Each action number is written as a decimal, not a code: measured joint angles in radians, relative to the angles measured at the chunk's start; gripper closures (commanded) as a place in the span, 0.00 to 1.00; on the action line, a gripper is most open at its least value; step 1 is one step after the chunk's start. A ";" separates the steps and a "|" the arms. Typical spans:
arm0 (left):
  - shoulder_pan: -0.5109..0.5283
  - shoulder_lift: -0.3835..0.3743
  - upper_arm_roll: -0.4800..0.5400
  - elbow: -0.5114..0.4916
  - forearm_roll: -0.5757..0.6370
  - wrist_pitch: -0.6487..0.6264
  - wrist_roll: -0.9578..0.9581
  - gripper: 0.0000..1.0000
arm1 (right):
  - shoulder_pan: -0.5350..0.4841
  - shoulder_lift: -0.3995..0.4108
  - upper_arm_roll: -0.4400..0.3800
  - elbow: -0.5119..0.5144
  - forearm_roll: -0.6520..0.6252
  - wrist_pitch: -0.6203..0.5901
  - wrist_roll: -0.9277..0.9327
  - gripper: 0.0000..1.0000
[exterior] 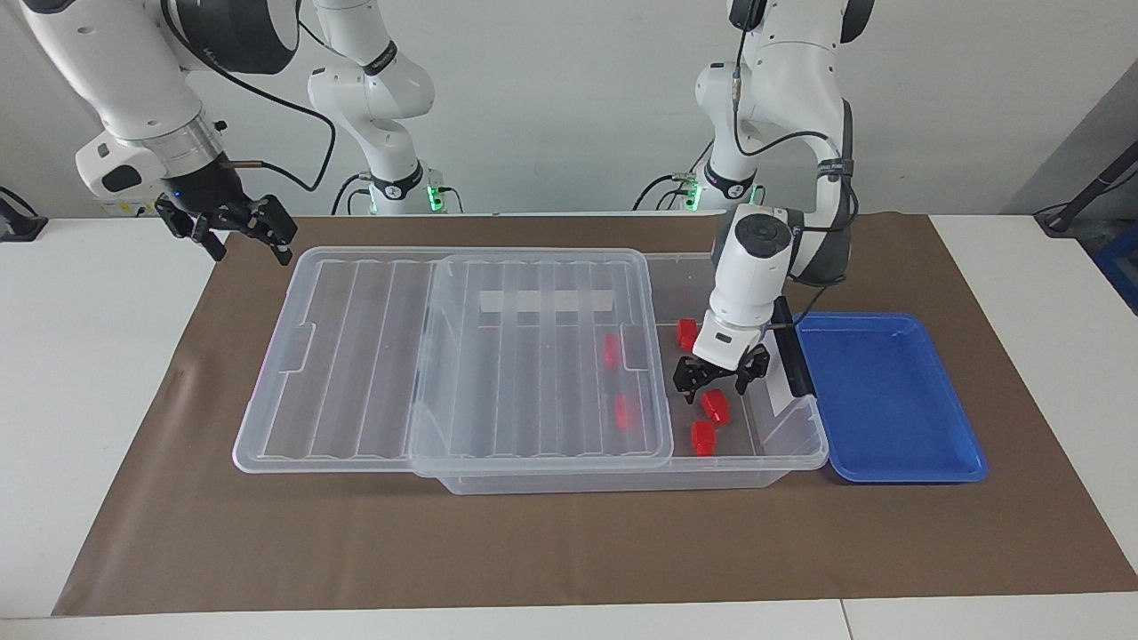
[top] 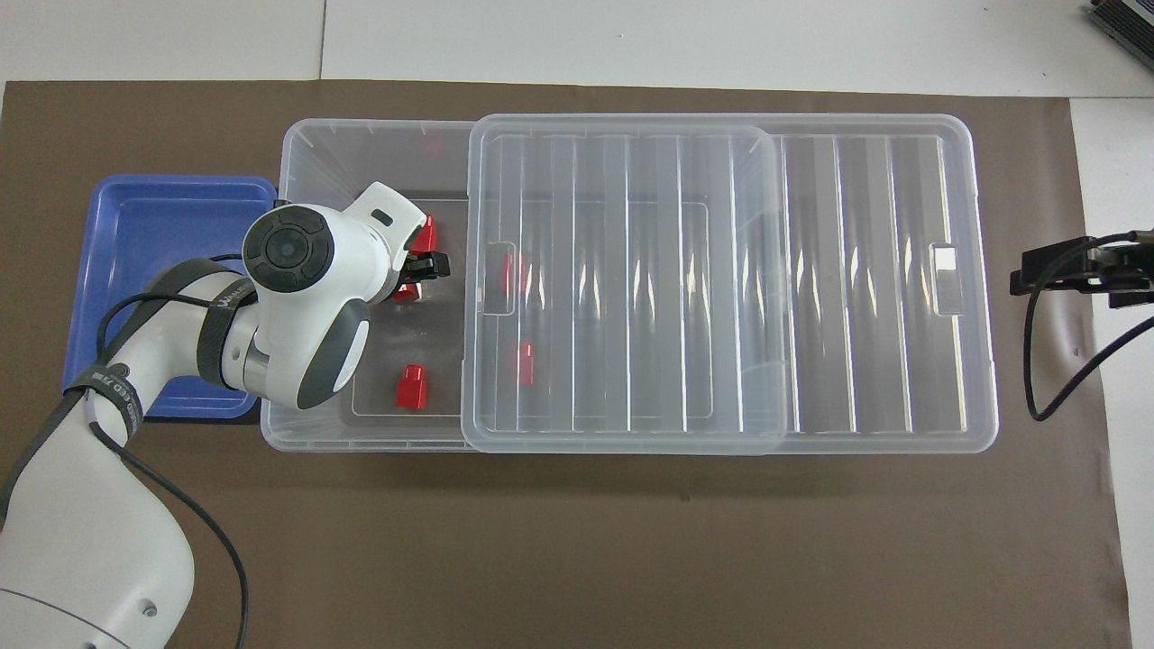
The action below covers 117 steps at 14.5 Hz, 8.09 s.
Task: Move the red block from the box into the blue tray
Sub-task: 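Close the left gripper on the red block nearest the tray, then lift the red block with the left gripper over the blue tray, then lower the block into the tray while the right gripper slides the lid back, then open the left gripper while the right gripper withdraws from the lid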
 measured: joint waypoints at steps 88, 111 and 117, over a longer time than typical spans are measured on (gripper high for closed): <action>0.466 -0.144 0.007 0.004 -0.043 -0.278 0.588 0.00 | 0.183 0.162 0.019 -0.225 0.081 0.559 -0.137 1.00; 0.323 -0.305 -0.014 0.397 -0.058 -1.059 0.462 0.00 | 0.206 0.166 0.019 -0.226 0.143 0.571 -0.133 1.00; 0.322 -0.307 -0.014 0.397 -0.058 -1.061 0.462 0.00 | 0.191 0.163 0.018 -0.220 0.092 0.573 -0.167 1.00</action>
